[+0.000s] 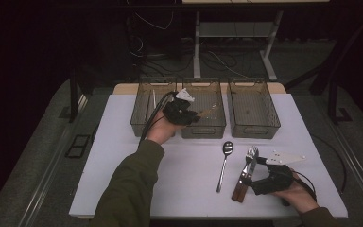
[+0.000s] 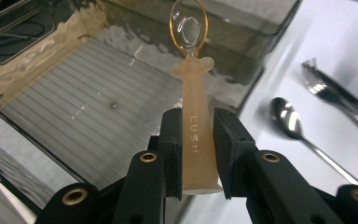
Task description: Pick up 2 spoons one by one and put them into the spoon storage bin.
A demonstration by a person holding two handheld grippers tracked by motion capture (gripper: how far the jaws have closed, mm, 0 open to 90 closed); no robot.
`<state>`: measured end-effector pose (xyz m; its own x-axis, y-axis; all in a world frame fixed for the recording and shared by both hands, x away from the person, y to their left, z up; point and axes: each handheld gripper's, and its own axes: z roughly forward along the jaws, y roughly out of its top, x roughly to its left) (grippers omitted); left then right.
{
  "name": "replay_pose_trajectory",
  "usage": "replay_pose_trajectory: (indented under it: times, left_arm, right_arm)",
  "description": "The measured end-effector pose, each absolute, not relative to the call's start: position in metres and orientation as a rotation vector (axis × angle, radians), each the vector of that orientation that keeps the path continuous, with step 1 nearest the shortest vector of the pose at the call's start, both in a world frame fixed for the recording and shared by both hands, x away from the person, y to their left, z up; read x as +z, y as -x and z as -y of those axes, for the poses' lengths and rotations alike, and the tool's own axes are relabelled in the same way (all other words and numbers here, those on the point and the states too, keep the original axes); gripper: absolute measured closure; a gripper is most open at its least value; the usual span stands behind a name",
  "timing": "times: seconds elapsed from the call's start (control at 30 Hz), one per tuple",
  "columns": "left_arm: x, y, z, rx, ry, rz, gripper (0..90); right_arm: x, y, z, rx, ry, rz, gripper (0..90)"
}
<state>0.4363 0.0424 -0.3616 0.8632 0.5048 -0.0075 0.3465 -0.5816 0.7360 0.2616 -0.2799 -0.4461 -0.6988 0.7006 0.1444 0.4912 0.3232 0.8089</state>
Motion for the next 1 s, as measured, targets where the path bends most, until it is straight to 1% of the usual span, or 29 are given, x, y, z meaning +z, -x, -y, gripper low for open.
replay_pose_trajectory:
  times: [0.23, 0.43, 0.47, 0.53, 0.77, 0.93, 1.0]
  left_arm:
    - [-0.376, -0.447, -0.040, 0.261, -2.281, -0.682, 73.2]
    - [-0.381, -0.450, -0.039, 0.232, -2.295, -0.696, 71.7]
    - [-0.382, -0.450, -0.038, 0.218, -2.288, -0.711, 70.1]
    - [-0.383, -0.451, -0.039, 0.233, -2.272, -0.712, 59.8]
    - [-0.373, -0.445, -0.045, 0.226, -2.191, -0.711, 44.9]
    - [-0.366, -0.430, -0.056, 0.217, -2.117, -0.702, 37.3]
    - [-0.364, -0.421, -0.061, 0.215, -2.120, -0.690, 33.1]
  right_arm:
    - [-0.446, -0.262, 0.281, 1.307, -1.090, -2.357, 0.9]
    - [-0.446, -0.262, 0.282, 1.307, -1.087, -2.359, 0.8]
    - [-0.446, -0.262, 0.282, 1.307, -1.087, -2.359, 0.8]
    - [-0.446, -0.262, 0.282, 1.308, -1.085, -2.357, 0.8]
    - [-0.446, -0.262, 0.282, 1.310, -1.085, -2.354, 0.8]
    - [-0.445, -0.263, 0.283, 1.315, -1.104, -2.342, 0.9]
    - [-0.445, -0.263, 0.283, 1.317, -1.105, -2.342, 0.9]
